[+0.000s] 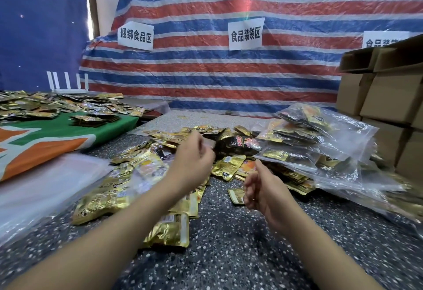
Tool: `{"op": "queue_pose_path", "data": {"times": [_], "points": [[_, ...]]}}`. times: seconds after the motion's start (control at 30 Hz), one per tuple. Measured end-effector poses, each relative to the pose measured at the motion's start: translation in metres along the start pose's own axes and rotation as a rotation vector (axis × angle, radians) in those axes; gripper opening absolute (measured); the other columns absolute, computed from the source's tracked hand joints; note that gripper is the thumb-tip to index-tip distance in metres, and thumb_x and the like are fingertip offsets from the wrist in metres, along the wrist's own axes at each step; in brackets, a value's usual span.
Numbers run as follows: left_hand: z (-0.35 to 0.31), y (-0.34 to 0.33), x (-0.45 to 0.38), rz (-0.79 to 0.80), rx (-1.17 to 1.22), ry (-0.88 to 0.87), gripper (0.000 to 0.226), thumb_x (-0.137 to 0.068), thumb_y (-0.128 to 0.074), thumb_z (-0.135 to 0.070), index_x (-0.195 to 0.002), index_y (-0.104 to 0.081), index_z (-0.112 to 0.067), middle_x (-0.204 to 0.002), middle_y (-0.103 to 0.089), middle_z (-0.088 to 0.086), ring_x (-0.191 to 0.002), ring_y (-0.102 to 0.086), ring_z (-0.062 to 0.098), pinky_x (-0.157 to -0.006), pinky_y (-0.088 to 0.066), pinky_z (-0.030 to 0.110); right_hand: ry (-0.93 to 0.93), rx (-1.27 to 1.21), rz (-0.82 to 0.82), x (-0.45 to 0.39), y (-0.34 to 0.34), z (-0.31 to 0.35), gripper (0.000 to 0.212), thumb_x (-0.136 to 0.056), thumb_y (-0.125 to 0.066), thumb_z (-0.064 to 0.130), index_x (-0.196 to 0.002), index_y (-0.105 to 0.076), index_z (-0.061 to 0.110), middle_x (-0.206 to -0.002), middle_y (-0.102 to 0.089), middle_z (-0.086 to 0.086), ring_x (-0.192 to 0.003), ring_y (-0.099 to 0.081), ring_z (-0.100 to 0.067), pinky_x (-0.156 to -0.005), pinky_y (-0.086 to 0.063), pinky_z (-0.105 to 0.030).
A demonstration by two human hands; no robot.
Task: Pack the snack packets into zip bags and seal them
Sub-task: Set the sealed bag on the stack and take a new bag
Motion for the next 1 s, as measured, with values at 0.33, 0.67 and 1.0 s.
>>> {"op": "queue_pose_path", "data": {"times": [0.33, 0.67, 1.0], "points": [[-0.039, -0.072, 0.068, 0.413, 0.058, -0.294, 0.018, -0.1, -0.05, -0.024, -0.089, -0.043, -0.037, -0.085, -0.059, -0.022, -0.075, -0.055, -0.004, -0.065, -0.044, 0.021, -0.251, -0.015, -0.001, -0.01, 0.017, -0.028, 0.079, -0.093, -0.031, 0.074, -0.081, -0.067, 0.005, -0.069, -0.063, -0.011, -0.054, -0.059, -0.022, -0.049, -0.046, -0.023], [-0.037, -0.076, 0.073, 0.463, 0.017, -0.285, 0.042, -0.1, -0.047, -0.025, -0.094, -0.039, -0.066, -0.122, -0.062, -0.008, -0.115, -0.054, 0.009, -0.104, -0.04, 0.036, -0.199, -0.257, -0.13, -0.01, 0.025, -0.019, 0.019, -0.101, -0.051, 0.016, -0.092, -0.061, 0.003, -0.066, -0.069, -0.009, -0.058, -0.063, -0.017, -0.049, -0.052, -0.025], [-0.012, -0.074, 0.063, 0.407, -0.184, -0.259, 0.043, -0.085, -0.048, -0.069, -0.108, -0.048, -0.033, -0.147, -0.042, -0.013, -0.125, -0.022, -0.018, -0.12, -0.013, 0.033, -0.083, -0.328, -0.192, -0.001, 0.029, -0.001, 0.016, -0.098, -0.058, 0.011, -0.105, -0.066, -0.001, -0.081, -0.073, -0.011, -0.063, -0.068, -0.017, -0.053, -0.055, -0.025]]}}
Point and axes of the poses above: each hand's wrist, its own x-axis away from the middle knuckle, its own y-axis out of the back of the hand, z = x × y, the point moved 9 cm from there along -x, towards the middle knuckle
